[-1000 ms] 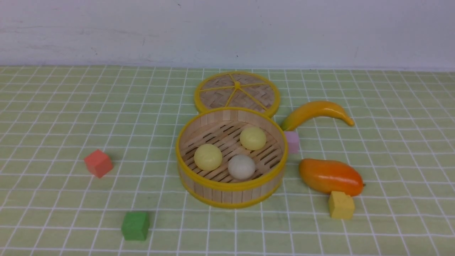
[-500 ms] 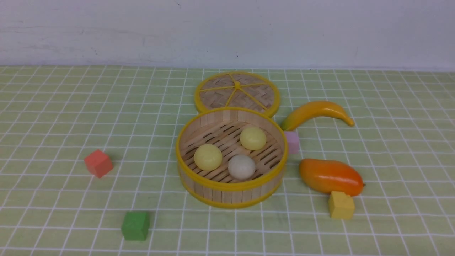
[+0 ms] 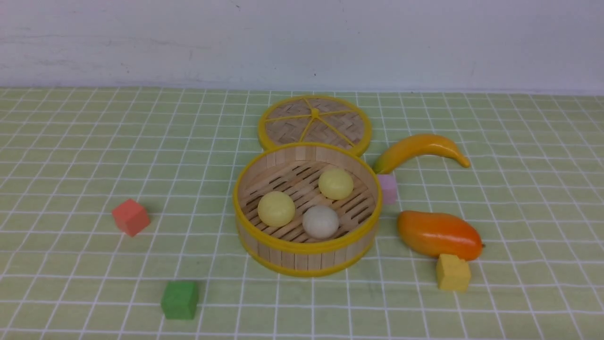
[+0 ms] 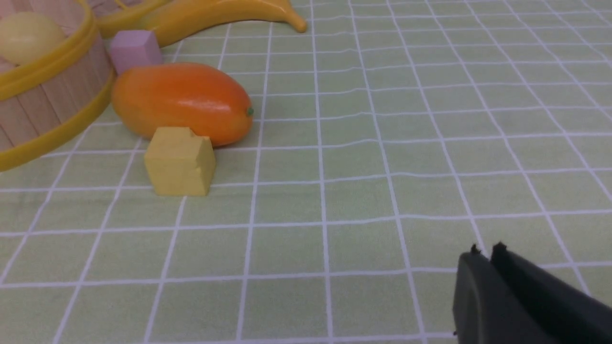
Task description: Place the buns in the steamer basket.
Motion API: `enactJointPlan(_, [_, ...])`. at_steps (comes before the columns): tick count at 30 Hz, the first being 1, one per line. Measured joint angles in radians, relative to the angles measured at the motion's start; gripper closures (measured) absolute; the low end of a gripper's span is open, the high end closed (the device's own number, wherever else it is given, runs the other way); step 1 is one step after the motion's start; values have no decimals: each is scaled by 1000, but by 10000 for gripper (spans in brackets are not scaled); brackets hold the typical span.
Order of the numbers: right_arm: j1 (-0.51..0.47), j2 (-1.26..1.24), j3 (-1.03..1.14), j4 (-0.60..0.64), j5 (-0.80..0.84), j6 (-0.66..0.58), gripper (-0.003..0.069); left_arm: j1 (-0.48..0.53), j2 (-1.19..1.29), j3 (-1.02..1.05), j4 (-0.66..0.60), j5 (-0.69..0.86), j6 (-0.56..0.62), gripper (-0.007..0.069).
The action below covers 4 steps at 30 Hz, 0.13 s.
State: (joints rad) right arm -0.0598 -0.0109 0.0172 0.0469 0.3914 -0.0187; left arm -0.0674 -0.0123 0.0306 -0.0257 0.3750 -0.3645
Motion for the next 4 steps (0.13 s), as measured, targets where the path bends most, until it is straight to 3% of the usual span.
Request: enactJointPlan(4, [0, 0, 0, 0, 0, 0, 625, 0, 0, 0, 0, 0, 0, 428])
